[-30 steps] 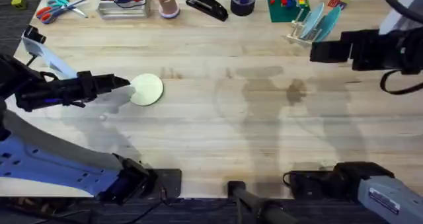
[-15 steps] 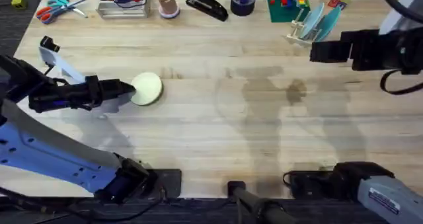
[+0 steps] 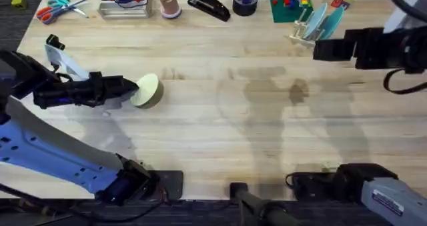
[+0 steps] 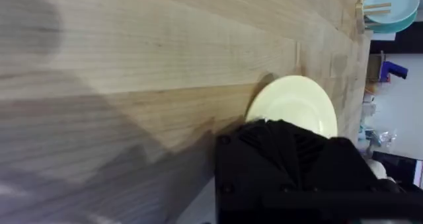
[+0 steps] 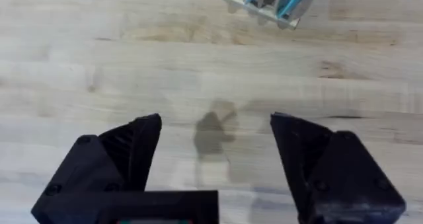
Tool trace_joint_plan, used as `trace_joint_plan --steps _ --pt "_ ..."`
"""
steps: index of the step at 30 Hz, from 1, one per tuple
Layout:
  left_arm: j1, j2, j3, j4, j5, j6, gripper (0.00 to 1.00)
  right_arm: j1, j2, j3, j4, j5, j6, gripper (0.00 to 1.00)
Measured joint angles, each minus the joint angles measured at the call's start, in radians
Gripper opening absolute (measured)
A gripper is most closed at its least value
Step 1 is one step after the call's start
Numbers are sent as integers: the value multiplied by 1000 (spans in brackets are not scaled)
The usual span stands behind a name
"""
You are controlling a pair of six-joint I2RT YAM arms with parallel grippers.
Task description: Pick up the plates from the table one by one and place each into a slot on the dish rack.
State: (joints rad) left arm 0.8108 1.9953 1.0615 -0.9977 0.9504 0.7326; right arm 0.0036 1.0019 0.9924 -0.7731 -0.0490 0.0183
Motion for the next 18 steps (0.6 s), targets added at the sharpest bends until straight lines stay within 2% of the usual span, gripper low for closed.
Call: trace_joint_plan --steps 4,11,18 --pt "0 0 0 0 0 -1 39 0 0 0 6 -25 90 995" --pt "0 0 0 1 0 -4 38 18 57 1 11 -181 212 995" --pt "0 0 0 2 0 -7 39 154 149 1 77 -257 260 995"
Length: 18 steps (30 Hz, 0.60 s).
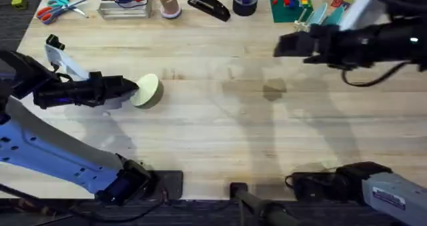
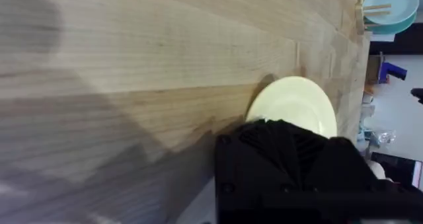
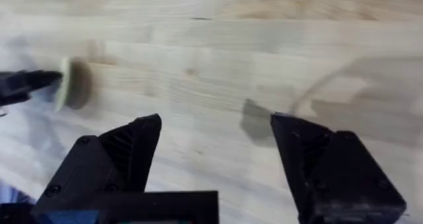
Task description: Pick up the plates from the table one by one and place each into a slot on the dish rack.
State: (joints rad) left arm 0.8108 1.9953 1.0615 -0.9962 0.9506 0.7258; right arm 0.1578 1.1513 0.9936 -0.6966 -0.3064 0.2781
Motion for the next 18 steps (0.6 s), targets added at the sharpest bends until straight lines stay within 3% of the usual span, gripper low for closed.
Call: trace_joint_plan --steps 6,18 --pt "0 0 0 0 0 -1 39 120 63 0 154 -20 106 995" --pt "0 0 0 1 0 -1 40 264 256 0 424 -136 313 994"
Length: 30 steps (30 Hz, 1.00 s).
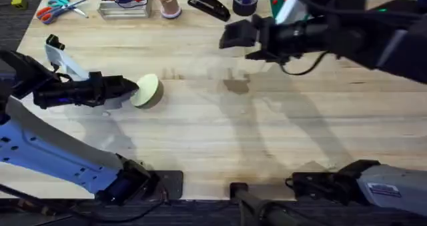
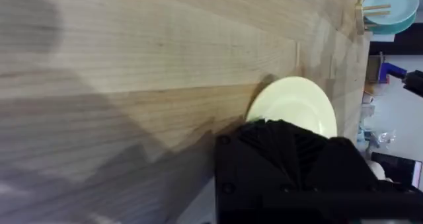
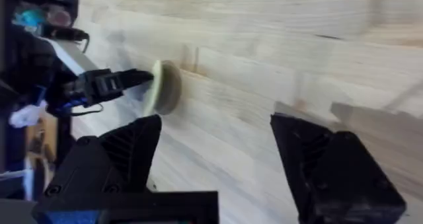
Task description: Pick up the plates from the table one by one and place each into a slot on the dish rack.
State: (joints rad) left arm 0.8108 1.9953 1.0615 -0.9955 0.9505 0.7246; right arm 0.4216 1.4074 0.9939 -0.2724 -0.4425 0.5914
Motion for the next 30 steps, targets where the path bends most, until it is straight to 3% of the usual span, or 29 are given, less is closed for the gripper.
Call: trace_joint_plan --steps 14,30 --pt "0 0 0 0 0 0 40 181 238 0 334 -33 129 995" --pt "0 0 0 1 0 -8 40 308 413 7 561 -52 279 995"
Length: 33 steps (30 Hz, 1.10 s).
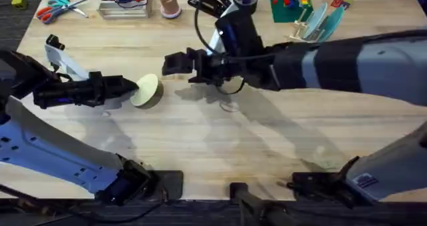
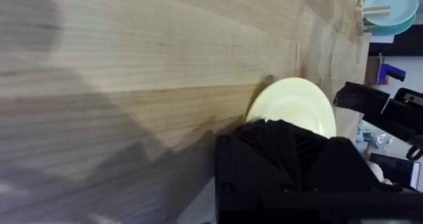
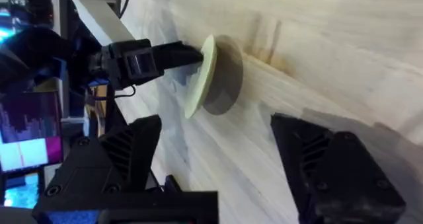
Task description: Pick up the plates from the table one by one and place each into a slot on the dish rack.
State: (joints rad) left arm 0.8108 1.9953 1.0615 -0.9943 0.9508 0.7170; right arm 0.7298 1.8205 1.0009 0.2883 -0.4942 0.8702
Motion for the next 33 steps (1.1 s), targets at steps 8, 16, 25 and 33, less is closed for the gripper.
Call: trace_joint_plan --steps 8,16,25,33 --pt "0 0 0 0 0 -2 40 55 91 66 18 0 37 995" --pt "0 0 0 1 0 -3 40 115 142 168 24 0 43 993" --pt "-1 0 1 1 0 -8 40 121 234 226 23 0 93 988" --pt "-1 0 1 3 0 -14 40 141 263 271 24 1 110 947"
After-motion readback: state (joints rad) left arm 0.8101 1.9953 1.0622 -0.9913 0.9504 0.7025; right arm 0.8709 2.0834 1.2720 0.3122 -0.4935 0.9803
